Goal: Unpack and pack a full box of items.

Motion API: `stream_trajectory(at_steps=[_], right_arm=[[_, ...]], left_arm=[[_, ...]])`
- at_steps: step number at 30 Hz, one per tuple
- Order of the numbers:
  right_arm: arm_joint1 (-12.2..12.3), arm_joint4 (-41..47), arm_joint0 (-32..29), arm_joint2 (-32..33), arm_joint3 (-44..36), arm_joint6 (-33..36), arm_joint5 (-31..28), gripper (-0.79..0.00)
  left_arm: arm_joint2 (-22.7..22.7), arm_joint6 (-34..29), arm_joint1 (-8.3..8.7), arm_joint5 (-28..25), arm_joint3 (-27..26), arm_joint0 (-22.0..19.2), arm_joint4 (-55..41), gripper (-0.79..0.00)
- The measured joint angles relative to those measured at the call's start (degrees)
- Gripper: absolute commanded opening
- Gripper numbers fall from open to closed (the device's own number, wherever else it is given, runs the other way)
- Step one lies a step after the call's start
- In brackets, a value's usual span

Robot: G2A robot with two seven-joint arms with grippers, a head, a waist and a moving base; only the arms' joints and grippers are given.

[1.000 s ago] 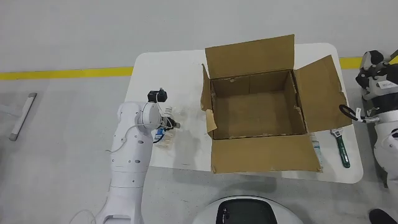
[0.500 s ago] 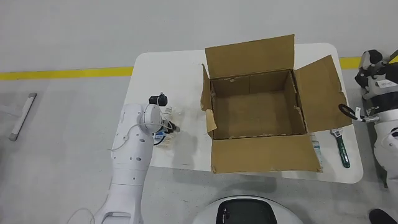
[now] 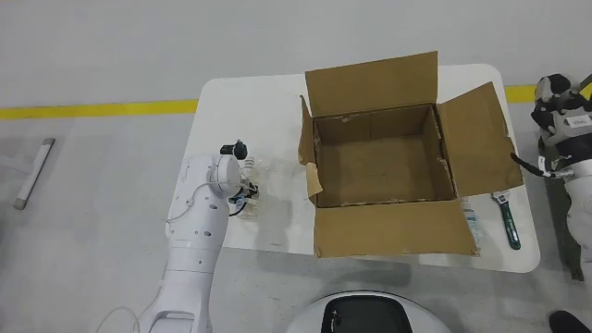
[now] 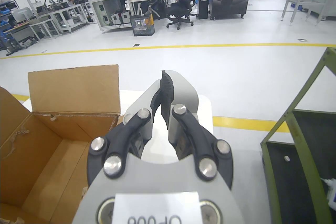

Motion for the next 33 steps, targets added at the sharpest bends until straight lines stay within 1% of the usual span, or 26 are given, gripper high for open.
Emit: stream_trajectory(at_steps=[2, 5, 8, 10, 13, 19, 20, 22, 23, 27, 31, 33], right_arm=[[0.0, 2.6, 0.2, 0.7, 0.4, 1.8, 0.0, 0.000], [0.0, 6.3, 0.5, 1.4, 0.8, 3.6, 0.2, 0.000], [0.0, 10.0, 0.7, 2.1, 1.1, 5.5, 0.3, 0.000], [0.0, 11.4, 0.8, 2.4, 1.4, 6.9, 0.5, 0.000], [0.1, 10.7, 1.0, 2.4, 1.6, 7.9, 1.0, 0.000], [0.2, 12.9, 1.4, 1.3, 3.6, 10.2, 0.9, 0.000], [0.2, 12.7, 1.4, 1.1, 4.0, 10.4, 0.8, -0.129], [0.2, 12.1, 1.3, 0.4, 4.7, 10.7, 0.4, -0.446], [0.2, 11.9, 1.2, 0.0, 4.9, 10.7, 0.2, -0.505], [0.1, 12.3, 1.2, -1.4, 6.1, 10.8, -0.4, -0.785], [0.1, 12.8, 1.4, -2.5, 7.1, 11.2, -0.8, -0.785], [0.2, 12.1, 1.3, -2.9, 7.4, 11.3, -0.8, -0.785]], left_arm=[[-0.4, -0.2, 0.12, 0.5, -1.2, 0.0, -0.4, -0.785], [-1.6, -1.5, 0.40, 1.3, -4.8, 0.0, -1.2, -0.785], [-3.3, -3.7, 0.72, 2.0, -11.0, 0.3, -3.2, -0.785], [-4.9, -5.1, 0.99, 4.2, -16.0, 0.4, -3.3, -0.785], [-6.6, -5.4, 1.21, 6.8, -21.9, 0.1, -5.6, -0.785], [-9.3, -5.4, 1.92, 10.6, -29.7, -2.0, -11.1, -0.785], [-9.6, -5.4, 2.08, 11.0, -30.6, -2.3, -12.2, -0.785], [-10.4, -5.4, 2.50, 12.1, -33.2, -3.2, -14.4, -0.785], [-10.6, -5.4, 2.67, 12.7, -34.3, -3.4, -15.2, -0.785], [-10.5, -5.4, 3.33, 14.5, -38.7, -4.5, -19.5, -0.785], [-9.2, -5.4, 4.21, 15.0, -41.8, -4.3, -23.0, -0.785], [-8.4, -5.4, 4.56, 14.4, -41.8, -3.9, -24.4, -0.785]])
